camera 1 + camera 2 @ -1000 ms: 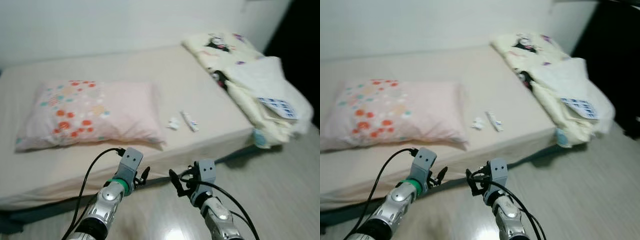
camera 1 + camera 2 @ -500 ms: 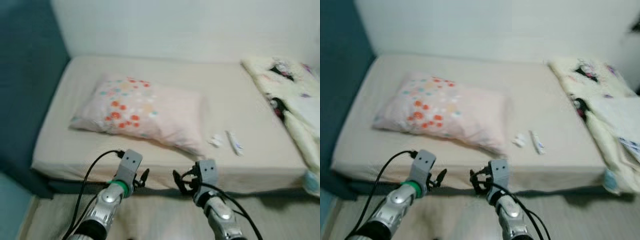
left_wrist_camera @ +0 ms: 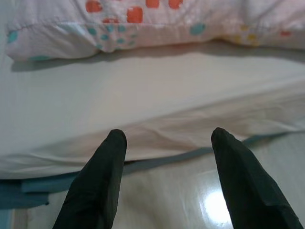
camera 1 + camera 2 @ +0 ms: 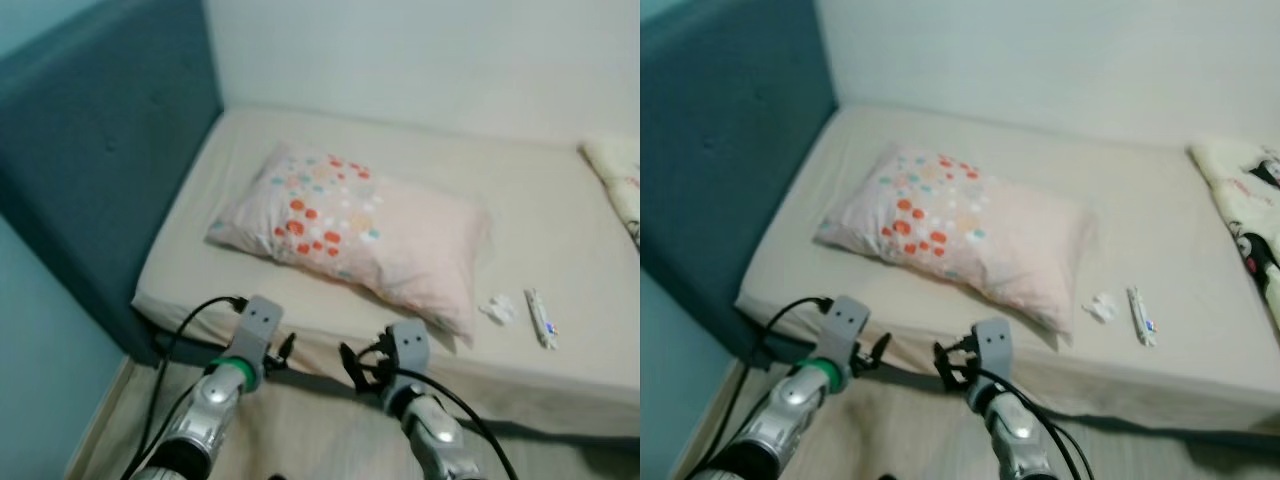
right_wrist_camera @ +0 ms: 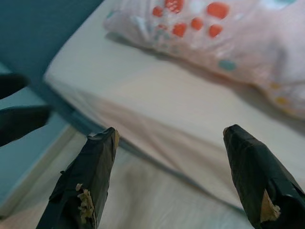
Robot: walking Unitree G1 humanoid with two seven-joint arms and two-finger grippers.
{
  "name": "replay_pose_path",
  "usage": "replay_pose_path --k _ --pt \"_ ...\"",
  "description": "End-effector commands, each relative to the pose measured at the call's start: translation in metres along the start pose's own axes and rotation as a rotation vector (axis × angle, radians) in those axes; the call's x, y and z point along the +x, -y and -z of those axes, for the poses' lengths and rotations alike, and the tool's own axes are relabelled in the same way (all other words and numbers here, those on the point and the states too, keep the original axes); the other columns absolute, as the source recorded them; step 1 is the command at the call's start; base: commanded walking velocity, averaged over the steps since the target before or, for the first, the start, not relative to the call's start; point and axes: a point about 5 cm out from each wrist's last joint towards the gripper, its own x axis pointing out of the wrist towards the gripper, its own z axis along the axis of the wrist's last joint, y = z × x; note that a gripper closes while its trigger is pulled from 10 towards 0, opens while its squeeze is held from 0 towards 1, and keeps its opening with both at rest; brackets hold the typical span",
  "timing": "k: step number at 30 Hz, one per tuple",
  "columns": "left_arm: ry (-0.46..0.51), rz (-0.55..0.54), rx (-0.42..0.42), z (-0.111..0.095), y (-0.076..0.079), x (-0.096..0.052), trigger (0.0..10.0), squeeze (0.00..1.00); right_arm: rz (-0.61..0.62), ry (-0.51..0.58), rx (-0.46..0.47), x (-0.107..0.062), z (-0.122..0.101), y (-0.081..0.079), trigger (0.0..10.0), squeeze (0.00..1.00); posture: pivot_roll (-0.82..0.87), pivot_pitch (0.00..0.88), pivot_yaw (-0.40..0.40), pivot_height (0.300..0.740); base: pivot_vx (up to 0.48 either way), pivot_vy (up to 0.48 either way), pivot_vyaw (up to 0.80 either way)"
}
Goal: Clean up the room
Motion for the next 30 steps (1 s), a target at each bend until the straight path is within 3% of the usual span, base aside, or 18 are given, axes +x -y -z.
replay_pose_path --k 1,25,30 --pt "-0.001 0.010 0.003 0.0016 0.0043 -0.0001 10.0 0.00 0.021 -0.005 0.029 -0.0027 0.0029 0.0032 10.0 0.00 0.05 0.051 -0.020 0.740 0.480 0.000 0.00" --pt "-0.005 0.005 0.003 0.0014 0.0040 0.0005 10.0 0.00 -0.002 -0.006 0.023 -0.0020 0.0025 0.0010 10.0 0.00 0.05 0.050 -0.019 0.740 0.480 0.000 0.00" --pt "-0.008 0.006 -0.007 0.0016 0.0044 0.0010 10.0 0.00 -0.007 -0.005 0.031 -0.0019 0.0020 0.0017 10.0 0.00 0.04 0.045 -0.021 0.740 0.000 0.000 0.00"
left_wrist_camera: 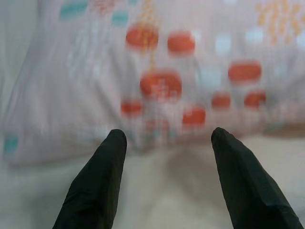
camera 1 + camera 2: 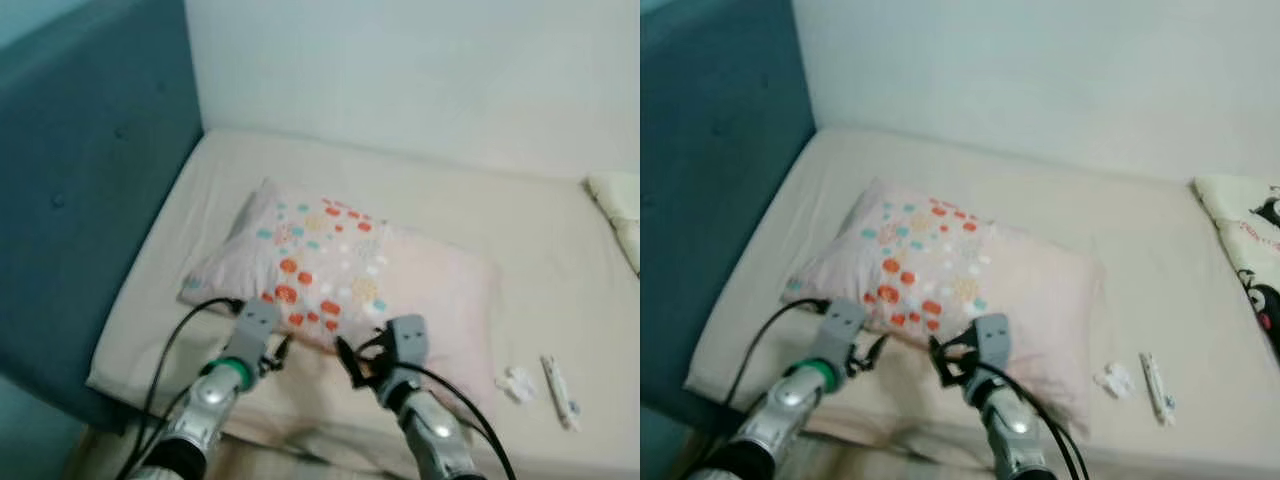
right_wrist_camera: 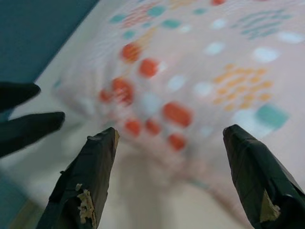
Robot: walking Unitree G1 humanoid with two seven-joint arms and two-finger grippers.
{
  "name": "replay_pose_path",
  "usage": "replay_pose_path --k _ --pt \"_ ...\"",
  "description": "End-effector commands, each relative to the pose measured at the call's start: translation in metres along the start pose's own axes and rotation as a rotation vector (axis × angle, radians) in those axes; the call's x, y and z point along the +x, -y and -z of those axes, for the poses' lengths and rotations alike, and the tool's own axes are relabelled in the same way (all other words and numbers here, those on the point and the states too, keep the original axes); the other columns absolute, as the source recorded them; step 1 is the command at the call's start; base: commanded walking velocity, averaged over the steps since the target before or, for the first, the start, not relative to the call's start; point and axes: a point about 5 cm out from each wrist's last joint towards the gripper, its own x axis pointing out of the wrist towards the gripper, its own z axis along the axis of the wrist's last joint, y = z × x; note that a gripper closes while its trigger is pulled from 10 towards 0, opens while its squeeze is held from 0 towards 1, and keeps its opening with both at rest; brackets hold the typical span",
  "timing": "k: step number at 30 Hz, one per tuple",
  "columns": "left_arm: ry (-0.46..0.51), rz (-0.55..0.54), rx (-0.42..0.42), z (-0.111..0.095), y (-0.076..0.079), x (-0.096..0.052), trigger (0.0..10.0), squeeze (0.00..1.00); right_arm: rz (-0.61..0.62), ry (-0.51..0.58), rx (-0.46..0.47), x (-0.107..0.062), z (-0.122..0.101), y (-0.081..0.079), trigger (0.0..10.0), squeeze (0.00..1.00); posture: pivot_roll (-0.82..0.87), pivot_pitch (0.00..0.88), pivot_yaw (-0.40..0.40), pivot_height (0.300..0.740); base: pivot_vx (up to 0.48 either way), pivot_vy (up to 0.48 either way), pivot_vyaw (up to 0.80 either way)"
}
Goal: Clean up the room
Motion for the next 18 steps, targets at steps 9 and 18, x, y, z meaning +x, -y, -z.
replay_pose_path --k 9,18 --pt "-0.019 0.038 -0.006 0.0055 0.0109 -0.0007 10.0 0.00 0.024 -0.038 0.013 -0.0089 0.0094 0.0084 10.0 0.00 0.04 0.038 -0.020 0.725 0.000 0.000 0.00" --pt "-0.016 0.041 -0.006 0.0044 0.0119 0.0000 10.0 0.00 0.033 -0.042 0.017 -0.0087 0.0094 0.0099 10.0 0.00 0.04 0.038 -0.020 0.715 0.000 0.000 0.00"
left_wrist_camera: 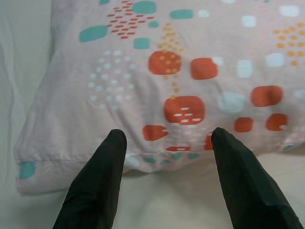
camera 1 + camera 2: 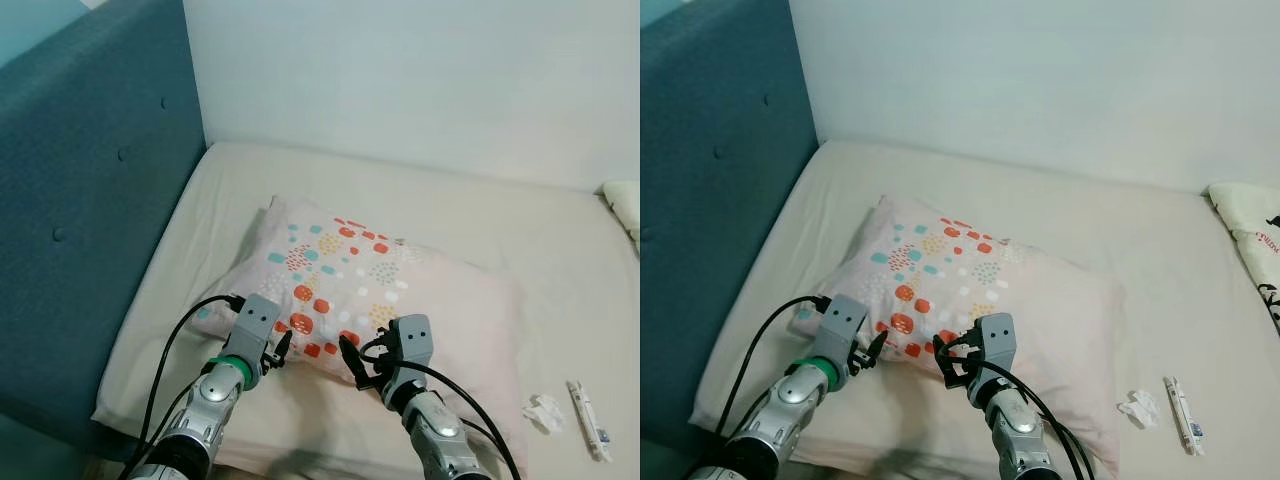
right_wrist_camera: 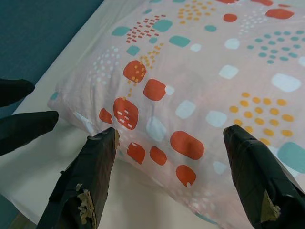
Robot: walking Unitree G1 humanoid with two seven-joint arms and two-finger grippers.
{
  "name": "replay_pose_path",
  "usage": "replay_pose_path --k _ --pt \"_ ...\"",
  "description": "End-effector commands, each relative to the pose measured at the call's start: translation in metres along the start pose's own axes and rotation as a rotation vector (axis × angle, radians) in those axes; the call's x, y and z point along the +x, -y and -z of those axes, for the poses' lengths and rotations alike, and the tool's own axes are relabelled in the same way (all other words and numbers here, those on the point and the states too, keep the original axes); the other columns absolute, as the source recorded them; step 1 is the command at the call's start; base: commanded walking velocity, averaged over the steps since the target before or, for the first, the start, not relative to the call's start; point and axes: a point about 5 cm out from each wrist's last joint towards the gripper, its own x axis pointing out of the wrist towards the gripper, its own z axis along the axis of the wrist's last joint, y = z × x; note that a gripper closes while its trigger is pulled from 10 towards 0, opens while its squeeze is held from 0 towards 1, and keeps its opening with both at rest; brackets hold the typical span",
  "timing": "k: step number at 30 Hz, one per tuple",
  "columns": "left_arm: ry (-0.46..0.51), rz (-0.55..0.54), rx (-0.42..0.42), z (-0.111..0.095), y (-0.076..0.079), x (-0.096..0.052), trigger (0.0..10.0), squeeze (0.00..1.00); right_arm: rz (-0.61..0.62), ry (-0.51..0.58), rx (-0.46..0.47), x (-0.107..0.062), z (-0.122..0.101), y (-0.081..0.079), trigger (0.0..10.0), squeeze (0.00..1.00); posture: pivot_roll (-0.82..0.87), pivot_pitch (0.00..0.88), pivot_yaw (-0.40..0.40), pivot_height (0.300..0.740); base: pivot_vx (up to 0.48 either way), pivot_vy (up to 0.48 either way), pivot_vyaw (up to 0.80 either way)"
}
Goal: Clean up the room
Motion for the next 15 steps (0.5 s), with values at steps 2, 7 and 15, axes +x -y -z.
replay_pose_path --k 2,7,15 --pt "-0.025 0.016 -0.006 0.0060 0.0045 -0.0013 10.0 0.00 0.022 -0.031 0.016 -0.0050 0.0073 0.0042 10.0 0.00 0.04 0.038 -0.019 0.715 0.000 0.000 0.00" --pt "-0.028 0.019 -0.004 0.0071 0.0049 -0.0016 10.0 0.00 0.027 -0.030 0.025 -0.0053 0.0079 0.0041 10.0 0.00 0.04 0.038 -0.019 0.715 0.000 0.000 0.00" --pt "-0.029 0.020 -0.002 0.0074 0.0046 -0.0020 10.0 0.00 0.032 -0.030 0.030 -0.0057 0.0084 0.0040 10.0 0.00 0.04 0.044 -0.016 0.715 0.000 0.000 0.00"
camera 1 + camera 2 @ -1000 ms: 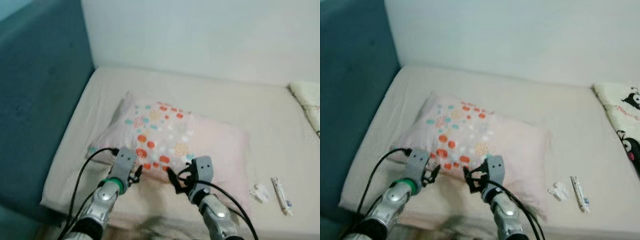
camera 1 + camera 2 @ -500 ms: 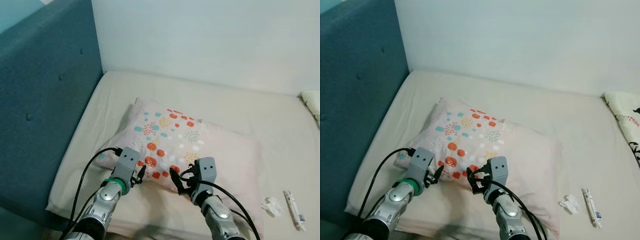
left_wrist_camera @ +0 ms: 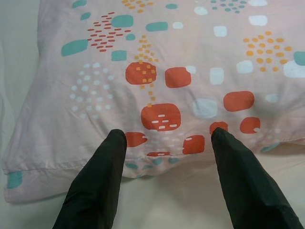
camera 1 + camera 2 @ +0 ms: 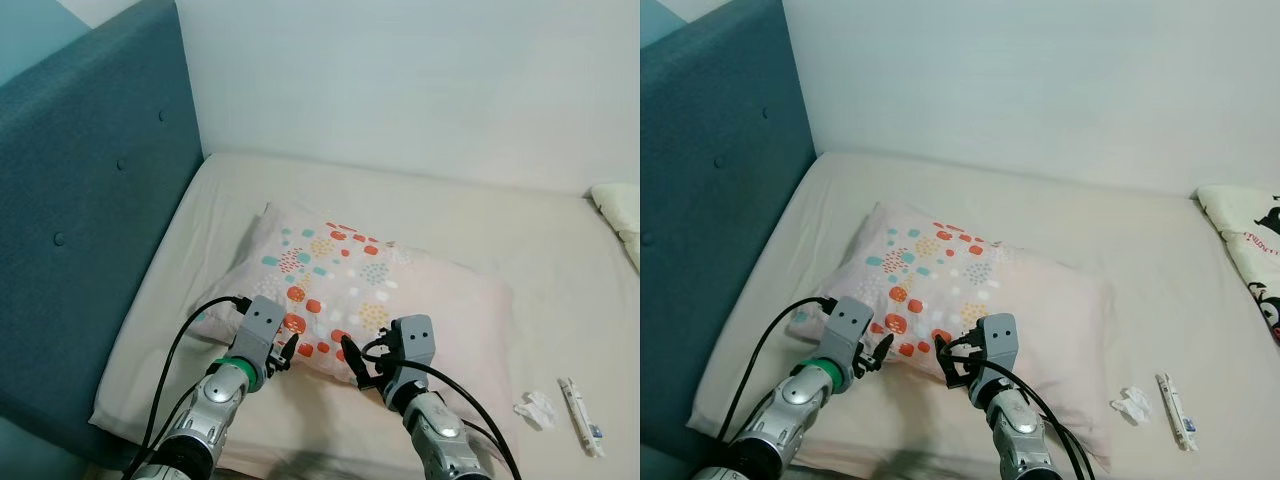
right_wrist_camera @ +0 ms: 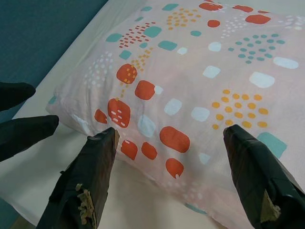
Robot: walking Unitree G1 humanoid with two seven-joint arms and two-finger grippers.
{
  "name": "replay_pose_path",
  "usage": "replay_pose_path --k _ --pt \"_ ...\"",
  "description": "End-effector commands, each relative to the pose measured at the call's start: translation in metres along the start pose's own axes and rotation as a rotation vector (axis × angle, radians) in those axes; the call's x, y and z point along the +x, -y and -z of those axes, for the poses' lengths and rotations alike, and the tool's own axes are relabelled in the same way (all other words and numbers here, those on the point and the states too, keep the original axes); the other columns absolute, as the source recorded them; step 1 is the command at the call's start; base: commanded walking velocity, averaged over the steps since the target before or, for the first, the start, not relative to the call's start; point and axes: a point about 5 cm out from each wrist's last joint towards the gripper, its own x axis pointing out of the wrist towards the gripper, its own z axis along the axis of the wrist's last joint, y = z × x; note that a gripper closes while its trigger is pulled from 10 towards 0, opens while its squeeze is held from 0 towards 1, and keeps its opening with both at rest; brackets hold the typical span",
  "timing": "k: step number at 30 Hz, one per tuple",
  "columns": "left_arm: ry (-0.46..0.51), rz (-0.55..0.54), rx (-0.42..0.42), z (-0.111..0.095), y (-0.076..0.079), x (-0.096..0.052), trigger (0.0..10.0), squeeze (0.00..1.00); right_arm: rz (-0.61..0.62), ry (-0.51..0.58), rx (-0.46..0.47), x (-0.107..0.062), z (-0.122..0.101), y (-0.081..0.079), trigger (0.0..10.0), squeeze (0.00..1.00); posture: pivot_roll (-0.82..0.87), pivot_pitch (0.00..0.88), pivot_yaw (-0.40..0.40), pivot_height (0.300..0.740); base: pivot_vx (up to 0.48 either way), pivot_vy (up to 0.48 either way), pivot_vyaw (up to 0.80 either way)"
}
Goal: Clean up the room
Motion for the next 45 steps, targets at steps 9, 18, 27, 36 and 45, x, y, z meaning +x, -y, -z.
replay_pose_path --k 9,18,27,36,45 --pt "-0.034 0.018 -0.002 0.0091 0.0051 -0.0027 10.0 0.00 0.017 -0.025 0.034 -0.0051 0.0076 0.0021 10.0 0.00 0.04 0.048 -0.018 0.715 0.000 0.000 0.00" --pt "-0.029 0.021 -0.016 0.0086 0.0051 -0.0029 10.0 0.00 0.015 -0.026 0.031 -0.0050 0.0077 0.0018 10.0 0.00 0.04 0.048 -0.018 0.715 -0.033 0.000 0.00" --pt "-0.031 0.024 -0.017 0.0093 0.0053 -0.0032 10.0 0.00 0.013 -0.026 0.031 -0.0049 0.0077 0.0017 10.0 0.00 0.04 0.048 -0.018 0.715 -0.304 0.000 0.00" --pt "-0.029 0.025 -0.017 0.0087 0.0056 -0.0031 10.0 0.00 0.013 -0.026 0.032 -0.0048 0.0075 0.0015 10.0 0.00 0.04 0.048 -0.018 0.715 -0.303 0.000 0.00" --pt "-0.028 0.025 -0.016 0.0084 0.0059 -0.0030 10.0 0.00 0.012 -0.024 0.034 -0.0048 0.0074 0.0015 10.0 0.00 0.04 0.048 -0.018 0.715 -0.293 0.000 0.00"
